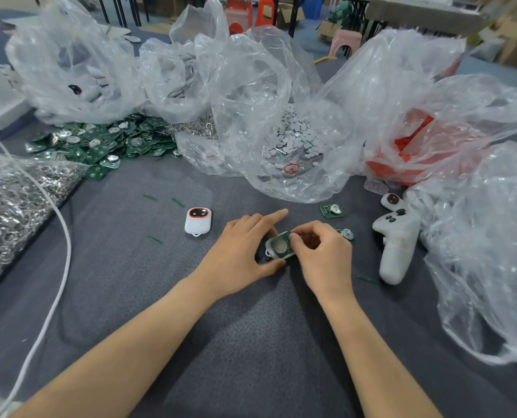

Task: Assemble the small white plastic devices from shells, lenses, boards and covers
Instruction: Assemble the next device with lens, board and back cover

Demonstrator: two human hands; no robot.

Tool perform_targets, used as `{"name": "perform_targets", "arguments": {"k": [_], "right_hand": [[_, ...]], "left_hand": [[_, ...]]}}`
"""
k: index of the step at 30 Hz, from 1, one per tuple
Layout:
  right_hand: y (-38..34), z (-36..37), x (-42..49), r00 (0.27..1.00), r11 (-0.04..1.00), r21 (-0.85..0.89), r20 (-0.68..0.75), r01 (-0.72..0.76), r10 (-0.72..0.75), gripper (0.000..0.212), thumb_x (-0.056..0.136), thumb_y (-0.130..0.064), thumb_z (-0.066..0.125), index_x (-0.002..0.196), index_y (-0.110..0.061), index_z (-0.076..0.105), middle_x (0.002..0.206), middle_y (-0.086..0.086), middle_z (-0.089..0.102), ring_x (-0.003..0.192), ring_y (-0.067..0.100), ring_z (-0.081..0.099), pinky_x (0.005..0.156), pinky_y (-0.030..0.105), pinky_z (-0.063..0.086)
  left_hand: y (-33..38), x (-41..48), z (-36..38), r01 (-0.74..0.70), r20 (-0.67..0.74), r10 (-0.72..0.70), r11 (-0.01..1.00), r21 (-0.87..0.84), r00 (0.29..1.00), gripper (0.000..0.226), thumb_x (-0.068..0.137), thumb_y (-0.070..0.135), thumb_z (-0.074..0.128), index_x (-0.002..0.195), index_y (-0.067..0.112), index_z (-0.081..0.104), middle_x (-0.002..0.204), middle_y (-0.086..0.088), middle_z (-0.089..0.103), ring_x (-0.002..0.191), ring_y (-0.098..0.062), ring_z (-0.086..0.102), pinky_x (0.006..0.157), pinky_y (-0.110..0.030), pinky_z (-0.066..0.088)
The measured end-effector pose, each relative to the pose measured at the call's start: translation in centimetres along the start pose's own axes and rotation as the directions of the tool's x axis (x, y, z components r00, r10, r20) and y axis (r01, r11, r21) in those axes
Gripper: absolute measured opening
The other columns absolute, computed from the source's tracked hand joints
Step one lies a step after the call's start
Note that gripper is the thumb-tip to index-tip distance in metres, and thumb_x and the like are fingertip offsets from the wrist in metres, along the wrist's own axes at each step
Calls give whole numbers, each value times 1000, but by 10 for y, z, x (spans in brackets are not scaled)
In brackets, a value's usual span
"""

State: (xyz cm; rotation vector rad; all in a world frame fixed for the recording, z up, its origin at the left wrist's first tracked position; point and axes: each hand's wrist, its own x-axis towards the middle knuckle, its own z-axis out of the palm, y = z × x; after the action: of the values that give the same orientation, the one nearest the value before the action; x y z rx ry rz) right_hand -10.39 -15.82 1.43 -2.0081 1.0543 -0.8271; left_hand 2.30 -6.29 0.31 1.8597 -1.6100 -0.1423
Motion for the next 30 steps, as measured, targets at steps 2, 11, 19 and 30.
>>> {"name": "perform_targets", "arguments": {"k": [2, 11, 19, 30], "right_hand": [[0, 0, 0, 1000, 1000, 9, -4, -23, 23, 8, 80, -9, 69, 77, -15, 70, 79, 4, 68, 72, 12, 63, 73, 24, 49], [0, 0, 0, 1000, 1000, -7, -8, -25, 25, 10, 79, -9, 70, 75, -17, 69, 76, 3, 68, 69, 12, 62, 70, 23, 48], [2, 0, 1, 1000, 1000, -18, -6, 1, -1, 12, 80, -10, 71, 74, -20, 68, 77, 3, 67, 68, 9, 60, 67, 17, 44], [2, -1, 0, 996, 995, -53, -6, 85, -85, 7, 80, -8, 71, 78, -14, 70, 80, 3, 64, 65, 1, 56, 64, 4, 38]], "left_hand": [[-1, 0, 0, 0, -1, 0, 1000, -1, 1000, 76, 79, 39, 72, 145, 28, 35, 109, 11, 57, 105, -7, 48, 95, -22, 27], [-1, 1, 1, 3, -20, -3, 1000, -14, 1000, 39, 75, 34, 77, 108, 23, 57, 100, 9, 57, 95, -12, 51, 90, -36, 40], [1, 2, 0, 1, -15, -2, 1000, -24, 1000, 28, 74, 32, 78, 91, 21, 60, 97, 7, 54, 91, -13, 50, 86, -34, 39], [3, 2, -1, 7, -18, -8, 1000, -28, 1000, 28, 74, 33, 79, 90, 19, 60, 96, 6, 55, 90, -14, 51, 86, -36, 41]]}}
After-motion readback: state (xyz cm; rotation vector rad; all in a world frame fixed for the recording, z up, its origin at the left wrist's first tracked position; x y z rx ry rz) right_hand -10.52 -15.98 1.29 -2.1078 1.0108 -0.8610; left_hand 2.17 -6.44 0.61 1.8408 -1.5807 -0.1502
